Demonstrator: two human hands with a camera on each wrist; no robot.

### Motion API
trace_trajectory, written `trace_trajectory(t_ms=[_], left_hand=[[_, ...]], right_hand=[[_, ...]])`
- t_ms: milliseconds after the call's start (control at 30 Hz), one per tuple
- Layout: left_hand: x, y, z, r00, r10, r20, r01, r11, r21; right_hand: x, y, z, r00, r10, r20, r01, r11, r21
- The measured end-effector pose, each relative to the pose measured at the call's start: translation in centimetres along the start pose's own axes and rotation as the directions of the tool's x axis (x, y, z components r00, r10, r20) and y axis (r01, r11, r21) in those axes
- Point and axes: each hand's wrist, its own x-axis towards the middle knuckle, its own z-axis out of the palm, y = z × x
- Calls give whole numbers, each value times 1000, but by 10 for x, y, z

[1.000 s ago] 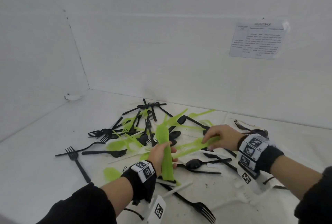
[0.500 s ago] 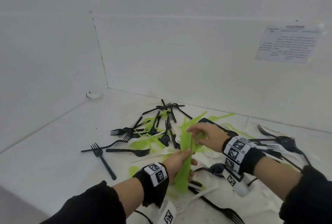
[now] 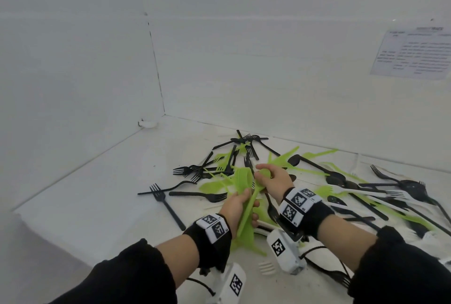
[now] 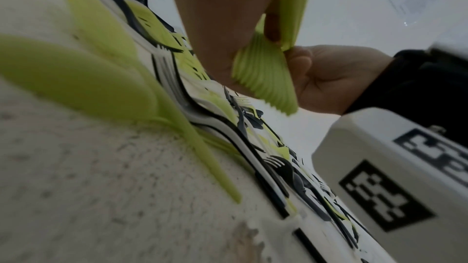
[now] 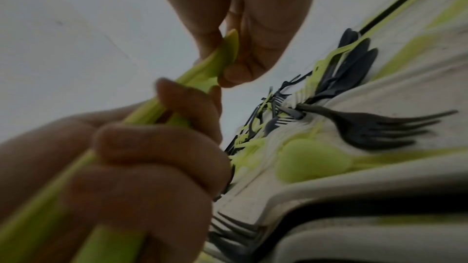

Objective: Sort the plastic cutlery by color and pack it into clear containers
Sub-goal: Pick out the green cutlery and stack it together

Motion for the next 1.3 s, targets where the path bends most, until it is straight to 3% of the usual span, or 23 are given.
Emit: trace_trajectory(t_ms=[100,233,300,400,500,567,667,733,800,867,967,1067,1233,1300], left_hand=[[-7,0,-9,998,-62,5,62,998,6],[-18,4,-14,999,-47,23,46,998,45],[-23,8,-16,999,-29,25,27,998,64],[-27,14,-21,999,-38,9,38,997,63],[-32,18,-25,997,-71,-14,71,995,70],[-36,18,-25,996,-92,-10,92,989,112],[-45,17,-23,994,-113,-5,112,984,135],[-50,15,-21,994,-106,-8,106,985,134],[-54,13,-21,995,-94,-13,95,984,151],[-58,10,-22,996,-81,-29,85,982,167],[-63,4,-22,998,-47,-52,53,989,137],[-65,-4,-21,995,-47,-84,55,994,100],[-66,-13,-17,994,-27,-105,33,998,53],[-67,-13,-15,995,-38,-92,40,999,23]], right_hand=[[-5,-8,9,990,-140,-20,140,990,-25],[-6,-16,16,982,-188,38,189,981,-45],[-5,-19,18,976,-191,110,189,982,29],[-7,-26,21,929,-143,342,57,967,249],[-9,-28,17,833,-126,539,11,977,212],[-11,-31,14,807,-143,573,20,977,214],[-14,-34,14,842,-110,527,-16,973,230],[-16,-37,14,838,-10,545,-152,956,251],[-19,-41,13,774,77,628,-280,932,231],[-22,-46,10,733,86,674,-271,947,174],[-28,-48,8,729,35,684,-174,975,136],[-41,-43,10,725,27,689,-159,979,129],[-49,-32,16,839,-48,542,-52,985,167],[-49,-28,16,853,-73,517,-32,981,190]])
